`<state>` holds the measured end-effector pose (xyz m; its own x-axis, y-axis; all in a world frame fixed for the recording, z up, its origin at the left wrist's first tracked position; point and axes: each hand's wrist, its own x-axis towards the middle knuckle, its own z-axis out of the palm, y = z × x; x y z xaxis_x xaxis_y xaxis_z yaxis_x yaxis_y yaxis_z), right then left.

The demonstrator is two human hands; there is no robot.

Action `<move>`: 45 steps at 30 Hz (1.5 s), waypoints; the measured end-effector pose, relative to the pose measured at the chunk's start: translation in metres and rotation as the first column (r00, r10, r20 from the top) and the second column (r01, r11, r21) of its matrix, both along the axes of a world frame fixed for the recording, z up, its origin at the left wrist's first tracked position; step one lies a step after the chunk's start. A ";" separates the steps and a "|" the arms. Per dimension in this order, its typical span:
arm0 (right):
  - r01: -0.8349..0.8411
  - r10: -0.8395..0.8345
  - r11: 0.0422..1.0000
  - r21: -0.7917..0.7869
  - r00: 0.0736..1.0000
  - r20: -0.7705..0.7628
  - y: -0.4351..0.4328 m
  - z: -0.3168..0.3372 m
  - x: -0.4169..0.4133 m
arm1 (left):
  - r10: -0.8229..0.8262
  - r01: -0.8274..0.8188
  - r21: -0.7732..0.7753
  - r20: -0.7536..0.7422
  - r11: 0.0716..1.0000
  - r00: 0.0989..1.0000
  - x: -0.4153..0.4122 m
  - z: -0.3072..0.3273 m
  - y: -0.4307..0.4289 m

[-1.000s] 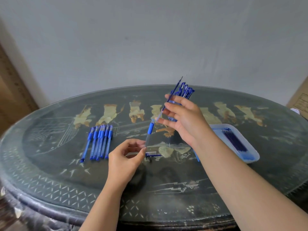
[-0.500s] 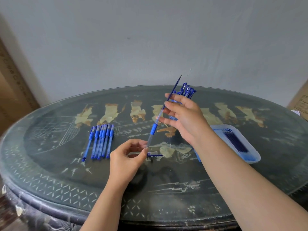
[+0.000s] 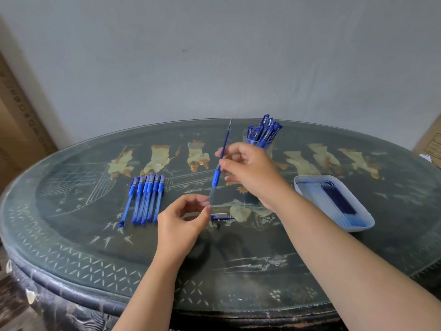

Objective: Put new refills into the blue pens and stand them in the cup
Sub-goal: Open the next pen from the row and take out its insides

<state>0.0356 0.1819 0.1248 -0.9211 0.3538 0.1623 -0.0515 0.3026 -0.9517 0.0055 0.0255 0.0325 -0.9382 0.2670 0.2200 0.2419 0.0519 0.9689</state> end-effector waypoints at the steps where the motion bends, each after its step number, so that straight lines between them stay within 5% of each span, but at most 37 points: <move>1: -0.014 0.013 0.999 0.029 0.999 0.030 -0.002 -0.002 0.000 | 0.005 -0.005 0.010 0.008 1.000 1.000 0.000 0.000 0.000; 8: -0.011 0.009 1.000 0.020 0.995 0.103 -0.003 -0.020 0.008 | 0.036 -0.037 0.032 0.024 0.999 0.999 -0.001 -0.002 -0.001; 15: -0.130 -0.052 0.848 0.514 0.945 0.324 -0.013 -0.066 0.025 | 0.046 -0.045 0.025 -0.001 0.999 0.999 -0.002 -0.002 -0.002; 21: -0.182 -0.048 0.756 0.628 0.943 0.331 -0.022 -0.072 0.025 | 0.040 -0.040 0.013 -0.017 0.999 0.999 -0.002 -0.002 -0.003; 24: -0.083 -0.062 0.849 0.521 0.965 0.256 -0.015 -0.061 0.025 | 0.027 -0.027 0.011 -0.023 1.000 0.999 -0.002 -0.002 -0.002; 27: 0.134 -0.146 0.984 0.115 0.983 0.109 0.000 -0.031 0.022 | 0.009 -0.009 0.011 -0.008 1.000 1.000 -0.002 -0.002 -0.001; 30: 0.137 -0.148 0.972 -0.192 0.988 -0.045 0.013 0.000 0.020 | -0.017 0.017 -0.017 -0.021 1.000 1.000 -0.001 -0.002 -0.001; 45: -0.005 0.003 0.999 0.044 0.999 0.045 0.012 0.000 0.010 | -0.036 0.032 -0.060 -0.067 0.998 0.997 0.001 0.000 -0.002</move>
<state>0.0458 0.1941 0.1252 -0.9292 0.3436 0.1360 -0.0102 0.3440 -0.9389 0.0065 0.0239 0.0323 -0.9117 0.3132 0.2659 0.3098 0.0990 0.9456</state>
